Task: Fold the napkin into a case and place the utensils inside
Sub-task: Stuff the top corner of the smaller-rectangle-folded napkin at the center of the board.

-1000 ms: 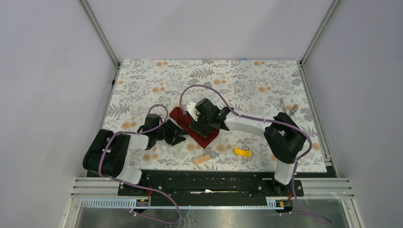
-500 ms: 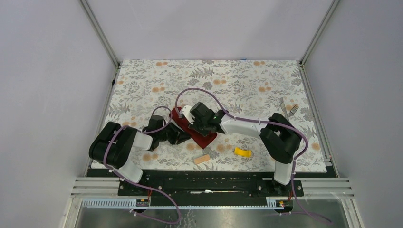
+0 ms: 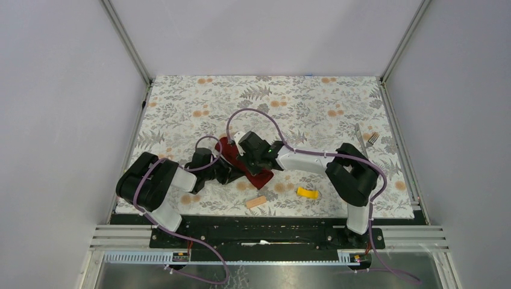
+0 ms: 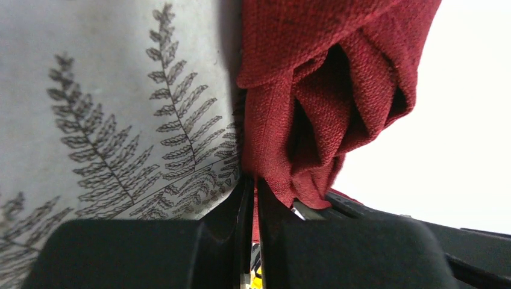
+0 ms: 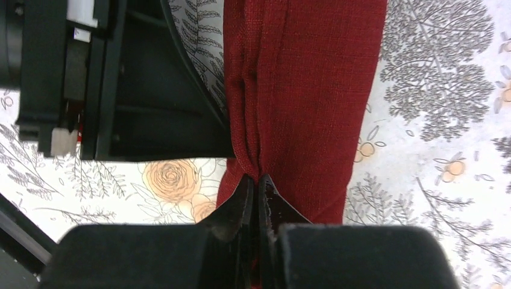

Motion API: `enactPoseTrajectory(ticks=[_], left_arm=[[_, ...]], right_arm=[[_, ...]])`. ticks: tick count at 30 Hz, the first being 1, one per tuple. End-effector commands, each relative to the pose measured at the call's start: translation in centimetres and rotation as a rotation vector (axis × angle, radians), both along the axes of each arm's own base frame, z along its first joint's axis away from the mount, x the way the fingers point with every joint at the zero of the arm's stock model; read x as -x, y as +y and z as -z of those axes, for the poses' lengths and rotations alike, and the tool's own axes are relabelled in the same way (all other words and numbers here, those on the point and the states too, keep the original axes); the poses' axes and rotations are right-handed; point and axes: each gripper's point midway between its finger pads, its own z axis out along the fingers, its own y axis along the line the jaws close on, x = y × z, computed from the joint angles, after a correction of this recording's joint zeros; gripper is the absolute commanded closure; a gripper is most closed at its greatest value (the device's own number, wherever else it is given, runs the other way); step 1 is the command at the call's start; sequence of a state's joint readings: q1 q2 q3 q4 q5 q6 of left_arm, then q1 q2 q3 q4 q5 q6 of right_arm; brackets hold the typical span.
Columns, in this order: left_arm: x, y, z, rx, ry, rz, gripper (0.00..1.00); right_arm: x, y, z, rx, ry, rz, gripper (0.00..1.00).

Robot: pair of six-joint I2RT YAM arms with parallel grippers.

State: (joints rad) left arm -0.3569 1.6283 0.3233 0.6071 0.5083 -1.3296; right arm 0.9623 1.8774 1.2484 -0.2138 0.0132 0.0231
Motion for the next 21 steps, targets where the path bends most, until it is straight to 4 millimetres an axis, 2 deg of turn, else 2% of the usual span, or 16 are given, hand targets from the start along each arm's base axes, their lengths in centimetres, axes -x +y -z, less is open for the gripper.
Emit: enactPoseTrajectory(ticks=[1,5,9,12,14,17,19,21], left_arm=[[0.4,0.4,1.1,-0.046,0.006,-0.031,0.91],[0.6,0.6,1.0,-0.064,-0.007,-0.024,0.91],[1.3,1.2,1.2,-0.109,-0.021,0.010,0.88],[1.9,2.7,0.8,-0.149,-0.052,0.024,0.82],[1.6,4.6,-0.2,-0.198,-0.081,0.007,0.78],[-0.1,7.0,-3.2,-0.303,-0.168,-0.022,0.69],[-1.8,7.9,-5.7,-0.370,-0.240,-0.031,0.65],[-3.5,7.7,-7.6,-0.388,-0.290,-0.012,0.68]], right_arm=[[0.5,2.4,0.5,-0.092,0.076,0.081,1.00],[0.3,1.4,1.9,-0.071,0.071,0.147,0.99],[0.2,0.4,2.6,-0.076,0.056,0.192,0.83],[0.4,-0.1,3.2,-0.086,0.069,0.206,0.81],[0.4,-0.4,3.6,-0.098,0.081,0.217,0.80],[0.6,-0.6,4.0,-0.114,0.103,0.222,0.80],[0.6,-0.5,3.9,-0.131,0.101,0.220,0.80],[0.5,-0.6,3.8,-0.141,0.101,0.225,0.80]])
